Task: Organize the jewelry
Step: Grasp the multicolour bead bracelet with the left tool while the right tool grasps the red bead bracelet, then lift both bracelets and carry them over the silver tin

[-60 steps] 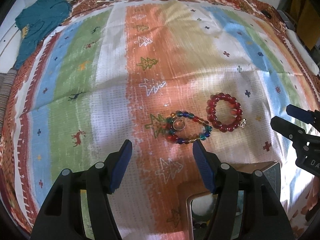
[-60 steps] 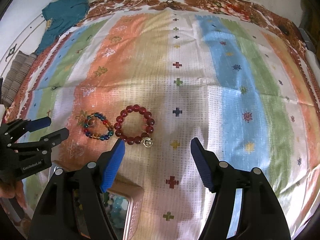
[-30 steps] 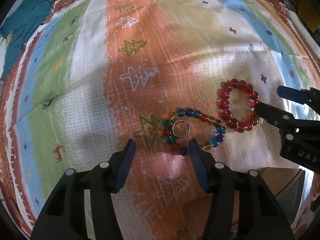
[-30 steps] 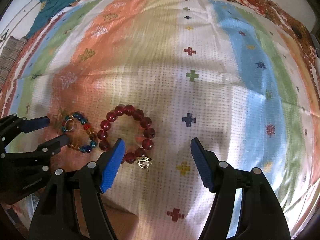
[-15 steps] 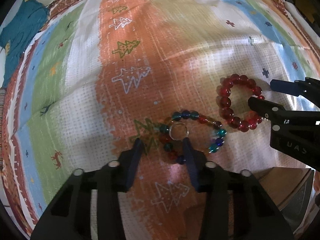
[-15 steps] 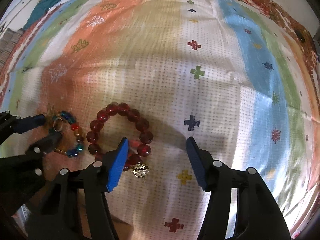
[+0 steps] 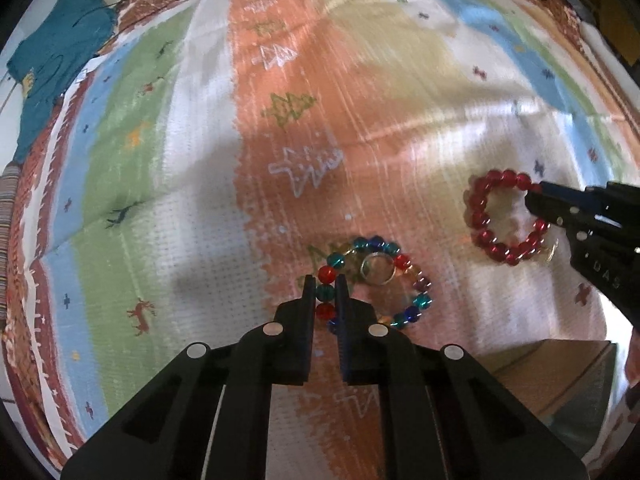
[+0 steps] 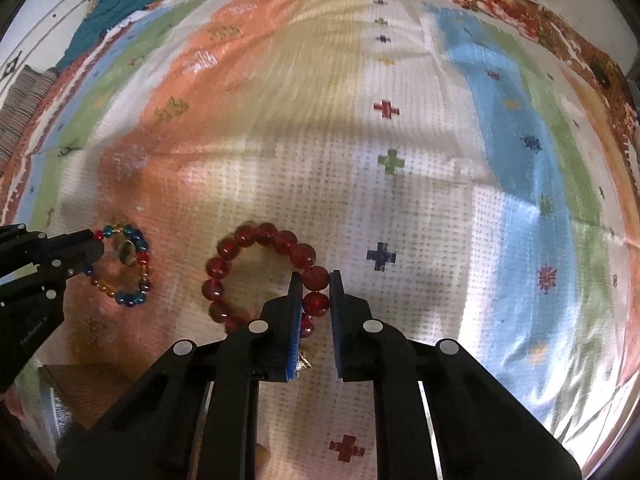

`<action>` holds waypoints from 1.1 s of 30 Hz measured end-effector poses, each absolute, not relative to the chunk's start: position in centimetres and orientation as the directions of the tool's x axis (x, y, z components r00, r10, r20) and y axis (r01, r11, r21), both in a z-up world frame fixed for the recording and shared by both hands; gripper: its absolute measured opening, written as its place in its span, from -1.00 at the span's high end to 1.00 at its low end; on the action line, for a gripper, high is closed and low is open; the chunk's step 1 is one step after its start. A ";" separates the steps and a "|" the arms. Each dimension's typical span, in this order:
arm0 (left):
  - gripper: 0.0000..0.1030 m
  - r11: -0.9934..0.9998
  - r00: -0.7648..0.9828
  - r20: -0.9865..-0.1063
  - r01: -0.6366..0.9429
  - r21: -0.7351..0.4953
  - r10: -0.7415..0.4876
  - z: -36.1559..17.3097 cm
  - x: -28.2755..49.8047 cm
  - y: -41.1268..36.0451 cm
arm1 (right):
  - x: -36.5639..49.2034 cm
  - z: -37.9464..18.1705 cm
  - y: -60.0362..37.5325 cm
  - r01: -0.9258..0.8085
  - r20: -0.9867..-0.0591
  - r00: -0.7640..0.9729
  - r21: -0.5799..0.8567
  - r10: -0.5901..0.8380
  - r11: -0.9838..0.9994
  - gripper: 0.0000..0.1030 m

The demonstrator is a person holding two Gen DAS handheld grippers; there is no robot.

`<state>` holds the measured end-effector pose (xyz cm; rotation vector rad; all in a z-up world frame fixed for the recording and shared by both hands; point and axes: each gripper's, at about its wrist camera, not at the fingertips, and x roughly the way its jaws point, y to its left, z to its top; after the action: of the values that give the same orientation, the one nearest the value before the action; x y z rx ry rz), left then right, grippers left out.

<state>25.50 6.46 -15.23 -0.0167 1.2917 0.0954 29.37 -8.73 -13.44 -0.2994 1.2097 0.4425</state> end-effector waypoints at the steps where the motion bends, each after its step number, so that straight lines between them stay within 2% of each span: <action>1: 0.83 0.996 0.281 -0.958 -0.082 0.037 0.059 -14.7 25.3 6.7 | 29.3 -13.0 -8.7 -0.482 -0.940 0.293 0.014 0.176 0.876 0.72; 9: 0.83 0.996 0.352 -0.935 -0.088 0.011 0.041 -12.0 25.6 6.1 | 28.4 -9.7 -9.0 -0.489 -0.907 0.365 0.006 0.211 0.872 0.72; 33: 0.83 0.998 0.441 -0.897 -0.064 -0.023 0.007 -7.7 23.6 4.4 | 25.6 -4.3 -11.2 -0.469 -0.850 0.438 0.063 0.294 0.881 0.72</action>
<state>23.57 4.43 -7.71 -0.0561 1.1133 0.0442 25.62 -11.23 -4.29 -0.1930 1.0126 0.4782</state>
